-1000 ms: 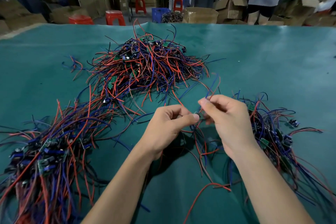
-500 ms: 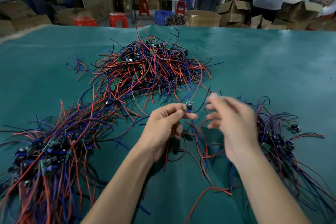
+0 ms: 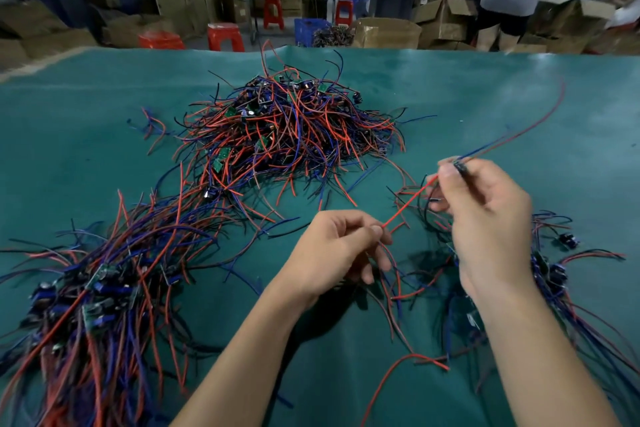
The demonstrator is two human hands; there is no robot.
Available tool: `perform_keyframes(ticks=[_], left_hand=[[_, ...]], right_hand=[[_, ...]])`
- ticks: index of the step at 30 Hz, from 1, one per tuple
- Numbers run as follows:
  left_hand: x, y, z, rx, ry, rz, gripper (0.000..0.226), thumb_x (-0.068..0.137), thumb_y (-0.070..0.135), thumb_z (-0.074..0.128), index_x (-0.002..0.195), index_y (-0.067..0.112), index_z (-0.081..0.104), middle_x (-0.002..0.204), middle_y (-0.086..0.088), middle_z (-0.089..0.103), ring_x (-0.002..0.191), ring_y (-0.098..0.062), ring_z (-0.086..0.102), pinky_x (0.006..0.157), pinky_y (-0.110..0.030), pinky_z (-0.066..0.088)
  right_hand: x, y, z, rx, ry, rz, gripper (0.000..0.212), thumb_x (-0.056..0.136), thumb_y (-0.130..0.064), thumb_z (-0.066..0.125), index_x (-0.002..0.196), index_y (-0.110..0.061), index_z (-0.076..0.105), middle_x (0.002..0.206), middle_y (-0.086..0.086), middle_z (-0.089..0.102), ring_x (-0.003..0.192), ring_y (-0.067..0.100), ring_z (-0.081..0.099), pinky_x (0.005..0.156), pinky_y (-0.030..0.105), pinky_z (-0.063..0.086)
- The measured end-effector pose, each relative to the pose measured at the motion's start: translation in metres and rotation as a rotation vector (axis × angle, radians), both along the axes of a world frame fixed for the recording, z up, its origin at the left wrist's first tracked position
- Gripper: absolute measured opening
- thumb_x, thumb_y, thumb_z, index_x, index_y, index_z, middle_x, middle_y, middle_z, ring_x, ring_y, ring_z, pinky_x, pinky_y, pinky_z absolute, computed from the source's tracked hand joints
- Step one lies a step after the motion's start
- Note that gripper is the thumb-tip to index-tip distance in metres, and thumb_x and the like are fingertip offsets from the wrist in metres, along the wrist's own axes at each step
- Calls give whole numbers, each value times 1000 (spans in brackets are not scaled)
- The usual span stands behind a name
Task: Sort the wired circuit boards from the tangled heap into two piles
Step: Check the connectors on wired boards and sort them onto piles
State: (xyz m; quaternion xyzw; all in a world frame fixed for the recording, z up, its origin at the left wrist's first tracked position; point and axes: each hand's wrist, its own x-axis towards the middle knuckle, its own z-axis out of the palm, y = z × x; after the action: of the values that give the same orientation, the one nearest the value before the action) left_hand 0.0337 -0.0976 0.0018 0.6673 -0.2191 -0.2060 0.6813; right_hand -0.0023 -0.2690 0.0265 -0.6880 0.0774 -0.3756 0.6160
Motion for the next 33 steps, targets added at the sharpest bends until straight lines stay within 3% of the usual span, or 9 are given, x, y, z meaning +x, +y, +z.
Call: perform_keyframes(ticks=[4,9,12,16,21,25,27,30,33], left_hand=[[-2,-1,0,6,-15,73,20,99,6,51,85,5,67,74,-9,73,53,-15,59,47,-21,42],[3,-3,-4,-99,-63,116,24,98,6,50,105,0,72,101,-13,76,98,-16,70,89,-25,51],[6,0,-1,-235,98,-1,46,91,30,36,108,8,72,103,-18,75,109,-20,68,100,-34,43],[9,3,1,-301,204,-143,62,97,53,32,113,6,69,101,-20,74,100,-29,69,95,-33,49],[0,-3,1,-430,177,-254,40,102,25,42,120,-5,62,118,-25,67,109,-38,66,106,-43,47],[-1,1,2,-386,190,-208,32,95,22,52,95,-7,66,81,-14,71,79,-25,67,86,-32,50],[-1,1,4,-344,173,-178,38,93,18,53,101,-18,60,61,1,63,62,-17,58,75,-26,47],[0,2,6,-332,124,-153,34,96,14,50,113,-14,58,53,10,57,54,-13,40,72,-23,45],[0,1,3,-328,107,-168,30,97,19,52,103,-4,69,56,-6,36,52,-10,34,63,-21,42]], right_hand=[[-4,-1,8,276,-26,88,17,101,-9,63,85,-15,68,73,2,69,66,18,66,64,26,57],[-8,14,9,371,130,207,9,98,-10,66,90,-8,70,79,8,74,73,21,70,65,24,58],[-8,21,8,417,159,292,7,88,-17,72,86,-11,74,84,8,76,76,16,67,61,20,52],[-10,20,11,374,213,376,19,71,-34,76,78,-17,78,87,6,77,77,14,64,63,24,44],[-11,26,7,278,242,518,31,68,-32,80,87,-7,80,81,9,72,70,17,67,59,28,56],[-9,28,2,154,185,466,23,83,-22,76,87,1,74,75,18,63,64,26,58,56,33,50],[-8,25,3,176,160,430,14,87,-17,76,85,-3,76,74,12,68,59,24,64,52,29,51],[-6,17,1,67,129,328,5,89,-16,78,86,-15,81,80,2,75,71,8,64,67,16,49],[-4,14,-1,25,98,233,6,85,-27,76,84,-24,81,78,6,73,72,10,59,65,20,48]])
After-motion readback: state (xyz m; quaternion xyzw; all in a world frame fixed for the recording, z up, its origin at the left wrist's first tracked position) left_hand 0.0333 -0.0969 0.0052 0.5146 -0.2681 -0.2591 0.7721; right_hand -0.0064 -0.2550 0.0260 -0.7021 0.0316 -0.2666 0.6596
